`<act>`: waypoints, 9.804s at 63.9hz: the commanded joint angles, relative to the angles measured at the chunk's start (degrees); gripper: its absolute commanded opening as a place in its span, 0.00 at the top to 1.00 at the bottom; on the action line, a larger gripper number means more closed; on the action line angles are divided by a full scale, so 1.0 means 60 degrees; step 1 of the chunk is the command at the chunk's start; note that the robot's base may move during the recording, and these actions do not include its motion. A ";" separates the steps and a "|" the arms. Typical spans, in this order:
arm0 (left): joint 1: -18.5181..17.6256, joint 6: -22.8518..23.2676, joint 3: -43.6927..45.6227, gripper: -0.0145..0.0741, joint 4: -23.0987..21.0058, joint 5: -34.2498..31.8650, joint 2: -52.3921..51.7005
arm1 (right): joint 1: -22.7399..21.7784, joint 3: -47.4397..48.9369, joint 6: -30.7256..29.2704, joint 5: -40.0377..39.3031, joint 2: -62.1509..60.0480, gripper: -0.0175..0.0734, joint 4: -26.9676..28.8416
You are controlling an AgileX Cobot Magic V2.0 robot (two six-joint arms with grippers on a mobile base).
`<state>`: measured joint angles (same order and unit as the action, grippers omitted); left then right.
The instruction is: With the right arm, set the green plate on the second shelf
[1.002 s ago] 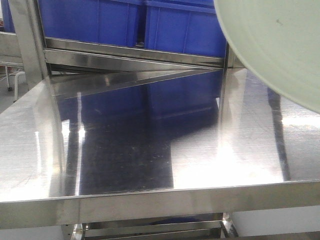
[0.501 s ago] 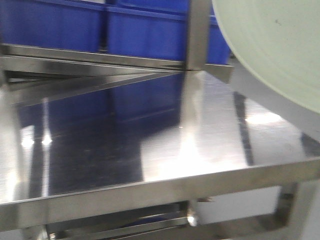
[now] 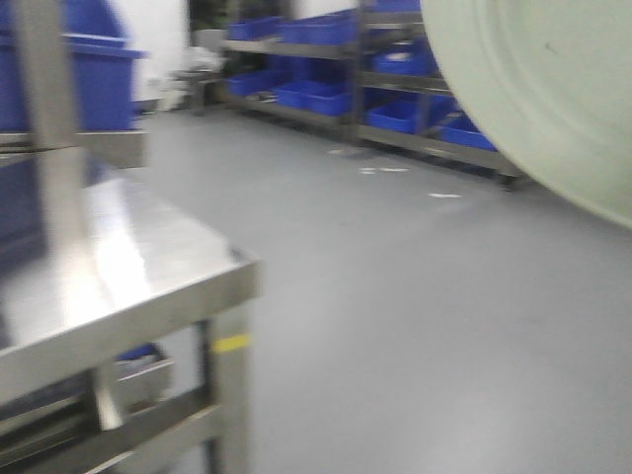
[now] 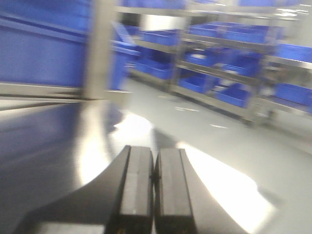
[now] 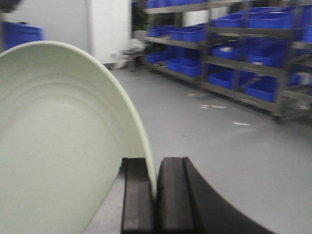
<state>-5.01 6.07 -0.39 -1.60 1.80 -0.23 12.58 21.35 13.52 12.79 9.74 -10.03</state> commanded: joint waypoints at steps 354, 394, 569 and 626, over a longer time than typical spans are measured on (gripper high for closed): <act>-0.0028 0.0032 -0.0390 0.69 -0.0078 -0.0836 -0.0155 | -0.0066 0.0323 0.0063 -0.1061 0.0070 0.75 -0.0024; -0.0028 0.0032 -0.0390 0.69 -0.0078 -0.0836 -0.0155 | -0.0066 0.0323 0.0063 -0.1061 0.0070 0.75 -0.0024; -0.0028 0.0032 -0.0390 0.69 -0.0078 -0.0836 -0.0155 | -0.1808 0.2654 -0.2708 -0.7540 0.7276 0.74 0.2947; -0.0028 0.0032 -0.0390 0.69 -0.0078 -0.0836 -0.0155 | -0.1418 0.2746 -0.2556 -0.3251 0.6385 0.76 0.2303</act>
<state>-5.01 6.07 -0.39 -1.60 2.00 -0.23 3.00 35.66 -1.96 -8.61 52.59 3.84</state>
